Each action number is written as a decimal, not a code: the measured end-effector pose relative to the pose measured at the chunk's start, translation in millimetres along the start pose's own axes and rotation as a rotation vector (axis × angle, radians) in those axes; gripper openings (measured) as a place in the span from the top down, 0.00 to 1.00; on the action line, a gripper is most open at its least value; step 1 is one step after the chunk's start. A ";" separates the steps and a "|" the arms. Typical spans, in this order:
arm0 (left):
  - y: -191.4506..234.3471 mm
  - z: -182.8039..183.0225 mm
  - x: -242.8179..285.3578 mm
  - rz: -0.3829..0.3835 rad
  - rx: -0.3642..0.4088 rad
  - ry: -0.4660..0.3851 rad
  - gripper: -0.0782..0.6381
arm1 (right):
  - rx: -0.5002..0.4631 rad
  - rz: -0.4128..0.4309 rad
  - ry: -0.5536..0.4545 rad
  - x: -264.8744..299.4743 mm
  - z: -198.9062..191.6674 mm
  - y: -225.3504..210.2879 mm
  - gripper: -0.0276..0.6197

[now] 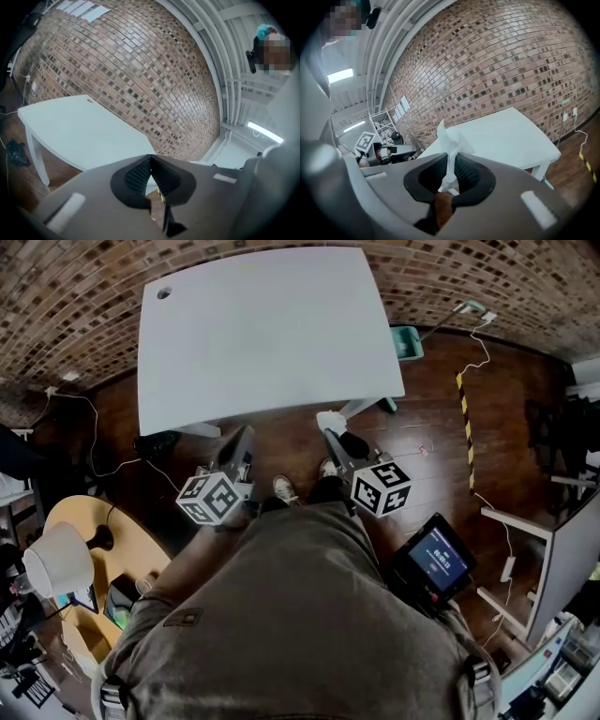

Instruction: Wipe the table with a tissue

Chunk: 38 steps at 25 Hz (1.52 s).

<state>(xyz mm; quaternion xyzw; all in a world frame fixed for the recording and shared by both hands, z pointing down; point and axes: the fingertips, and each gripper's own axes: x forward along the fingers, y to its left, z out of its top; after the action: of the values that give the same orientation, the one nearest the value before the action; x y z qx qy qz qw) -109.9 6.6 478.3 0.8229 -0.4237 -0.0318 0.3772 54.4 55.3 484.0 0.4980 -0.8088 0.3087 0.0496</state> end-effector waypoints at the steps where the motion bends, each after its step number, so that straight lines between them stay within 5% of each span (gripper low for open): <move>1: -2.2 -0.5 -0.7 0.000 0.004 -0.001 0.89 | 0.008 0.002 -0.005 -1.8 0.7 -0.8 0.88; 11: -34.6 -2.2 12.2 -0.002 0.055 -0.020 0.89 | 0.040 0.062 -0.079 -16.4 40.4 -10.2 0.88; 38: -58.7 8.2 30.2 -0.002 0.080 -0.041 0.89 | 0.075 0.129 -0.096 -21.0 54.3 -19.9 0.88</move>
<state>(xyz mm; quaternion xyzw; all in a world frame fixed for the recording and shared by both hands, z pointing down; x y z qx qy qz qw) -54.1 0.9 442.5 0.8369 -0.4314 -0.0323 0.3353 93.9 35.6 441.1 0.4605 -0.8285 0.3173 -0.0277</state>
